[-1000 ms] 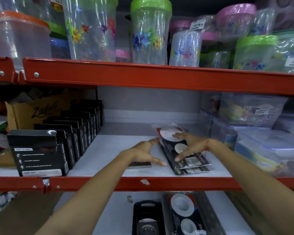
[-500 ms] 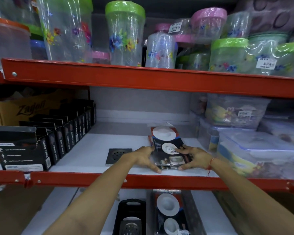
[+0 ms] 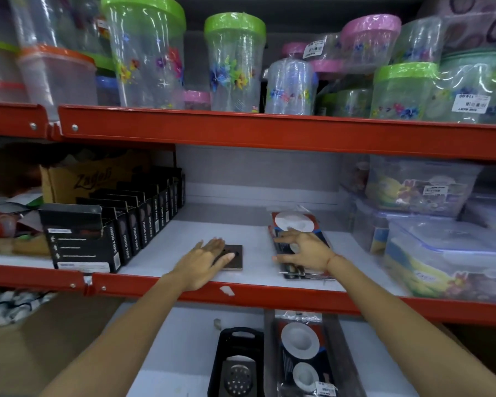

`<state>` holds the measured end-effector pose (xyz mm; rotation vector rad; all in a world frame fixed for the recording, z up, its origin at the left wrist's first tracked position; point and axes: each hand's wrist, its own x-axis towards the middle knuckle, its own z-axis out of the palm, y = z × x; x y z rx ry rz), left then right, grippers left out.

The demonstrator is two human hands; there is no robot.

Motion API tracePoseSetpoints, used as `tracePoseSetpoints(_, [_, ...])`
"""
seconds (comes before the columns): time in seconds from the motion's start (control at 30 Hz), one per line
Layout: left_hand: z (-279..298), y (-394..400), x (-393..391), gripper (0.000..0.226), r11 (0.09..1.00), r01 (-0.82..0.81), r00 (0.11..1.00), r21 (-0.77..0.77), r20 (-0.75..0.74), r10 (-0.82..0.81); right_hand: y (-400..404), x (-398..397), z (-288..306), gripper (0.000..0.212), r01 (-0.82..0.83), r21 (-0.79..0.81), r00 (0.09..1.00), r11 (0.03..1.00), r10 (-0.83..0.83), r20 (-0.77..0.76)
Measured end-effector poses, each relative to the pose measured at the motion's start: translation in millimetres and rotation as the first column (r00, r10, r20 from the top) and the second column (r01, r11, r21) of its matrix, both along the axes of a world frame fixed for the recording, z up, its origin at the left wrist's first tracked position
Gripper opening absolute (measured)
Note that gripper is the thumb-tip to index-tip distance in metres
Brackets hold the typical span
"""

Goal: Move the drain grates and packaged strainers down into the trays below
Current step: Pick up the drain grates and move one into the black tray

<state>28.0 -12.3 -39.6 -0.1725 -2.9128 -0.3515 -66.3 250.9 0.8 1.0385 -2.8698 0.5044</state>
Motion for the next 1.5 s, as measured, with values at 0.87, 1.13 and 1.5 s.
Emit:
tracePoseSetpoints(0.87, [-68,-58,16,0.044,0.986,-0.156,0.725,-0.062,-0.685,0.072,-117,20,11,0.058,0.041,0.126,0.989,0.991,-0.058,0.135])
tracePoseSetpoints(1.13, [-64,-55,20,0.044,0.985,-0.161,0.711,-0.056,-0.7,0.076,-78,152,65,0.07,0.026,-0.022,1.0,0.999,-0.026,0.011])
tracePoseSetpoints(1.5, [-68,-53,20,0.04,0.982,-0.182,0.667,-0.05,-0.74,0.086,-54,153,-81,0.092,-0.119,0.017,0.983,0.993,0.115,0.146])
